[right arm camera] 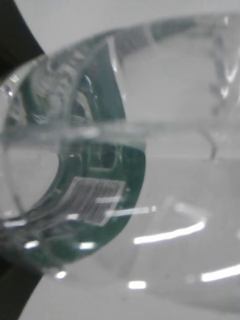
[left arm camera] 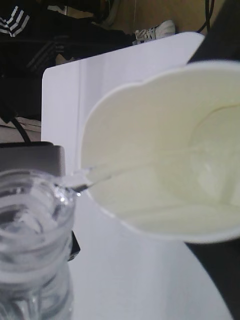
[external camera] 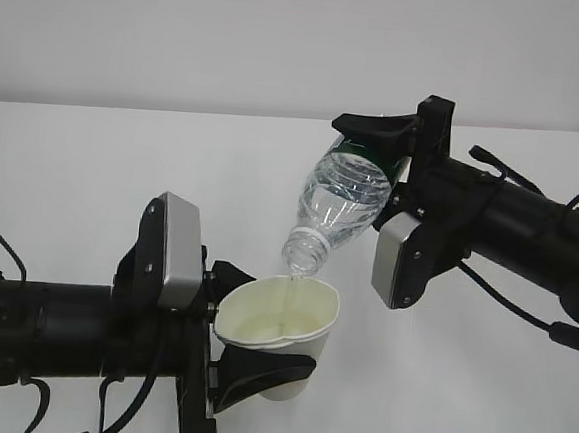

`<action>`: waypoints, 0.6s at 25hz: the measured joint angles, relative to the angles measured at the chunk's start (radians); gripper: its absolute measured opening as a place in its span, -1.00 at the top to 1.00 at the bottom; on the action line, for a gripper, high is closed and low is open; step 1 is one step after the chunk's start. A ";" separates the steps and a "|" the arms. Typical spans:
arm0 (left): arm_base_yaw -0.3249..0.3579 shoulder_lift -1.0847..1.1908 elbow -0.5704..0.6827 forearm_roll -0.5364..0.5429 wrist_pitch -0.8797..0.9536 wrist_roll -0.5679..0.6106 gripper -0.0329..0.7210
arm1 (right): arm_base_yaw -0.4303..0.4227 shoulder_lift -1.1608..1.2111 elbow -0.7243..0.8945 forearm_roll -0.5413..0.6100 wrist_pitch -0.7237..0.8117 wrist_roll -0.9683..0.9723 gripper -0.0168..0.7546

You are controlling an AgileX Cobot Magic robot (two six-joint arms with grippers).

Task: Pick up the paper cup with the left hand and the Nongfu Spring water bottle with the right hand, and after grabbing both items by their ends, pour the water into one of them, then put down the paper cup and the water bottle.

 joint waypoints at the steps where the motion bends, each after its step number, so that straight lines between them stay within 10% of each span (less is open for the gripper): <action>1: 0.000 0.000 0.000 0.000 0.000 0.000 -0.20 | 0.000 0.000 0.000 0.000 0.000 -0.002 -0.23; 15: 0.000 0.000 0.000 0.000 0.000 0.000 -0.20 | 0.000 0.000 0.000 0.000 0.000 -0.002 -0.23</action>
